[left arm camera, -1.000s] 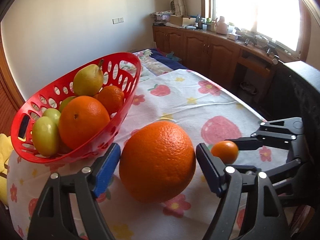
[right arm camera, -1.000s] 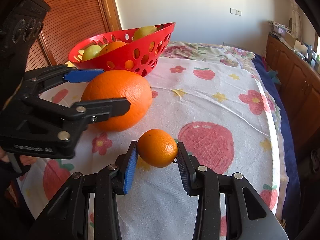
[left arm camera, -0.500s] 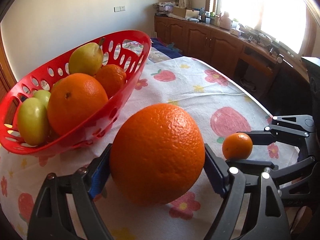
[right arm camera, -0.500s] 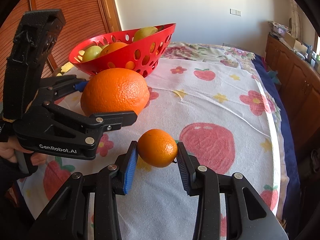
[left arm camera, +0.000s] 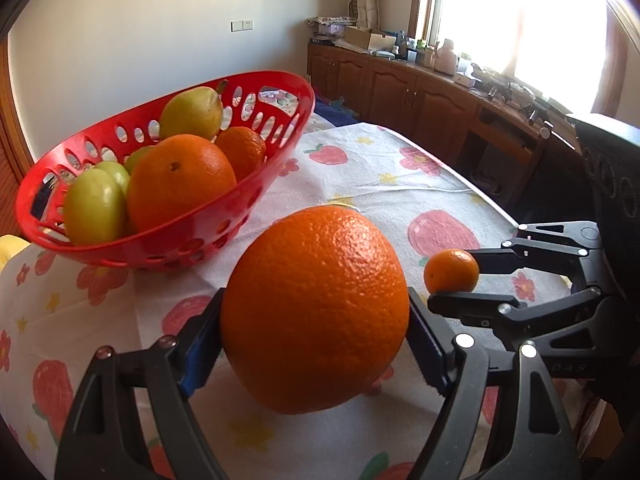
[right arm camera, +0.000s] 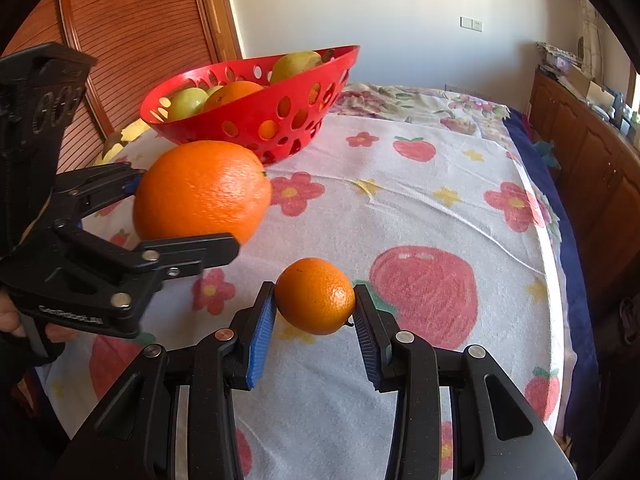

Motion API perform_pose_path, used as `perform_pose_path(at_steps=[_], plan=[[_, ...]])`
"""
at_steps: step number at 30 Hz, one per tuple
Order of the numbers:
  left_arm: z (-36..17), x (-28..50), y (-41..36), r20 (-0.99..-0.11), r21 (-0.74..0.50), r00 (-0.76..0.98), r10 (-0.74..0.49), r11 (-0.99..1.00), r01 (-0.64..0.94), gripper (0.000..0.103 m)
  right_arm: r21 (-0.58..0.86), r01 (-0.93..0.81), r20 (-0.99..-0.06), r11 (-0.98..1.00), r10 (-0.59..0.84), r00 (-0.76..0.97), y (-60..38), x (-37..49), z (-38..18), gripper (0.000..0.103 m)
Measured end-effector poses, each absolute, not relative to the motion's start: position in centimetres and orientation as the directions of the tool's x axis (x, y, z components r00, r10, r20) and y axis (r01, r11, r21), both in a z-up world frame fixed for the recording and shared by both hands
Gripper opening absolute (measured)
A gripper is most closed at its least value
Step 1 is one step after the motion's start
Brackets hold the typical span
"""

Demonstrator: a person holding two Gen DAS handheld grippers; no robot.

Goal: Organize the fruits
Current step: 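Lift both held fruits and carry them over the red basket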

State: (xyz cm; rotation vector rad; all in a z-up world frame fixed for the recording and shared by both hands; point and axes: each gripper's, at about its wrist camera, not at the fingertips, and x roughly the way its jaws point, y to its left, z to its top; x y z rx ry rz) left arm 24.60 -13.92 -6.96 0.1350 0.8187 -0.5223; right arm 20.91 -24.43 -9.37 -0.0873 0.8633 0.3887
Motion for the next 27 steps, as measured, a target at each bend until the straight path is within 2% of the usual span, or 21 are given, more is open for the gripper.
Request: perform_pose_path(at_steps=[15,27], plan=[[0.1,21.9,-9.1,-0.636,-0.08,0.641,-0.43,0.863,0.5,0.081,0.041,-0.402,-0.682,0.915,0.32,0.657,-22.4,20.9,-3.9,0.039],[3.8,23.8,-4.9,-0.586,-0.04,0.719,-0.373,0.9,0.435,0.081,0.016,-0.459,-0.617,0.888,0.37,0.695,-19.8,25.4,0.3,0.039]])
